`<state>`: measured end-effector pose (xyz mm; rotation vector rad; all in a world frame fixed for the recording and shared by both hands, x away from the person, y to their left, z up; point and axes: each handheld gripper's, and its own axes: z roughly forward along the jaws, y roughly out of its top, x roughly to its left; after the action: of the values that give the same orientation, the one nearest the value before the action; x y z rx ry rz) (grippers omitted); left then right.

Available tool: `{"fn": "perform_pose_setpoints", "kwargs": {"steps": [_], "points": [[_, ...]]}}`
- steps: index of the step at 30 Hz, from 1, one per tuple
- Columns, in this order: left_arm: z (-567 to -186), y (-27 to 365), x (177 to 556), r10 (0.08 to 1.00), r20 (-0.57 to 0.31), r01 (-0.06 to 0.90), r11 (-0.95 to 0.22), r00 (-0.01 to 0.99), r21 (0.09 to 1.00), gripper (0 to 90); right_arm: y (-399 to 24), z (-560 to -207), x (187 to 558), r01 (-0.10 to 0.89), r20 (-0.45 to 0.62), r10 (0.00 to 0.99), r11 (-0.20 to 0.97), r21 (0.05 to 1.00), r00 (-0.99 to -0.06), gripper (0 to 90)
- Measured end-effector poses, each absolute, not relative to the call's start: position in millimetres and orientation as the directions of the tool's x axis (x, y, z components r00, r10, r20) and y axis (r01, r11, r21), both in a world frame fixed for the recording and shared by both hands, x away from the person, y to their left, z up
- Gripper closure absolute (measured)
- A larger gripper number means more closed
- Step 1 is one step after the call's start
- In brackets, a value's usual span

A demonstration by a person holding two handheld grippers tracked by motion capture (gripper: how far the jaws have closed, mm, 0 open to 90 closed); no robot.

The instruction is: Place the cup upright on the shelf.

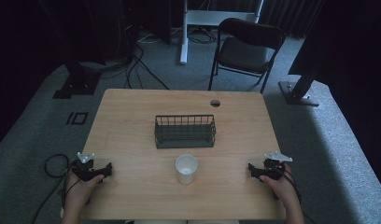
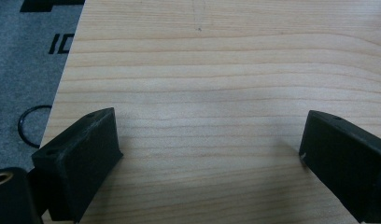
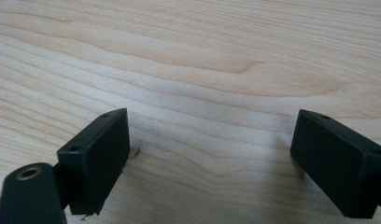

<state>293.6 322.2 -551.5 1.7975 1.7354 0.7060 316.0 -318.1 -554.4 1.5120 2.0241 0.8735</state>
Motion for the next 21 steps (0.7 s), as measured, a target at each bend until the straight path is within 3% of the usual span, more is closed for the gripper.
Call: {"fn": "perform_pose_setpoints", "kwargs": {"steps": [13, 21], "points": [[-551.8, 322.5, 295.0, 0.999, 0.003, 0.720, -0.040, 0.052, 0.693, 2.4, -318.4, -554.3, 316.0, 0.660, 0.006, 0.955, 0.200, 0.724, -0.297, 11.1], [-551.8, 322.5, 295.0, 0.999, 0.003, 0.720, -0.040, 0.052, 0.693, 2.4, -311.1, -550.3, 313.0, 0.632, 0.017, 0.936, 0.224, 0.742, -0.351, 11.2]]}}
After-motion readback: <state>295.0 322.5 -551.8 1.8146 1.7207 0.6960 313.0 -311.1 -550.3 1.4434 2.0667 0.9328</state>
